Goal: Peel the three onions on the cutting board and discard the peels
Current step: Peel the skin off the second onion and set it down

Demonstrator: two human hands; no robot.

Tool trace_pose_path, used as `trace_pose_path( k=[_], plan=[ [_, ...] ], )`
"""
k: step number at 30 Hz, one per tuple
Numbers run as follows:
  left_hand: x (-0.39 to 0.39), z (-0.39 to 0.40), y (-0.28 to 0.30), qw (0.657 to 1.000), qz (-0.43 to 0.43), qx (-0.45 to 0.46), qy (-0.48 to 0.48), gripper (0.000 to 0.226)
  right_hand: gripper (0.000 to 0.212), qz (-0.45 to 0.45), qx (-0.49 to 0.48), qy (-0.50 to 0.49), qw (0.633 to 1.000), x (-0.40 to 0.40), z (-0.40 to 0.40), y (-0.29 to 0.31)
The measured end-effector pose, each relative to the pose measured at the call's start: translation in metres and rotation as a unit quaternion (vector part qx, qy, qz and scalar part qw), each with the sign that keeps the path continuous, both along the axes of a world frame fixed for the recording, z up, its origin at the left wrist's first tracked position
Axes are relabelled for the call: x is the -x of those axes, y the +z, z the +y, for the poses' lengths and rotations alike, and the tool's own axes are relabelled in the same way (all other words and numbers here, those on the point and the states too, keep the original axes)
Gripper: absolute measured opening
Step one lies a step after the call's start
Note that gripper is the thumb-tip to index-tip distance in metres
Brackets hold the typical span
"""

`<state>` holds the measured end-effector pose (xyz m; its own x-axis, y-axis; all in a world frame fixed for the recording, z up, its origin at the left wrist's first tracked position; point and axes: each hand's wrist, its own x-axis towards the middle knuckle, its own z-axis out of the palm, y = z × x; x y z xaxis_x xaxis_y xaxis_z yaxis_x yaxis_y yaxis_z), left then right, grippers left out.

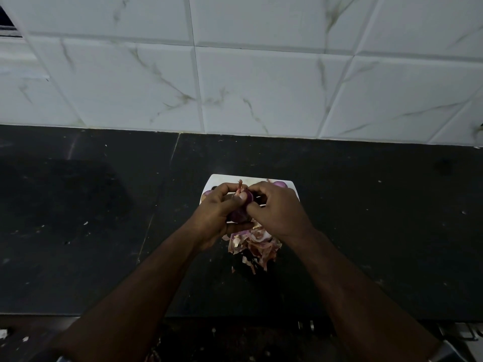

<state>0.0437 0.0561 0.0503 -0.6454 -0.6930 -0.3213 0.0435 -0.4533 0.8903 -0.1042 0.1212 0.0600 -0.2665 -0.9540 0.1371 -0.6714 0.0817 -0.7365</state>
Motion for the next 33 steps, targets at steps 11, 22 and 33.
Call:
trace_pose_path(
  k=[11,22,33],
  plan=[
    [0.003,-0.002,0.001,0.999,-0.012,0.016,-0.026,0.031,0.013,0.071,-0.009,-0.041,0.997,-0.003,-0.004,0.000],
    [-0.005,-0.007,-0.004,0.999,-0.006,-0.006,-0.051,0.019,0.015,0.033,-0.009,-0.049,0.998,0.003,-0.008,-0.005],
    [-0.004,-0.010,-0.020,0.997,-0.051,0.058,0.029,0.043,0.018,-0.022,-0.017,-0.053,0.998,-0.003,0.003,-0.002]
  ],
)
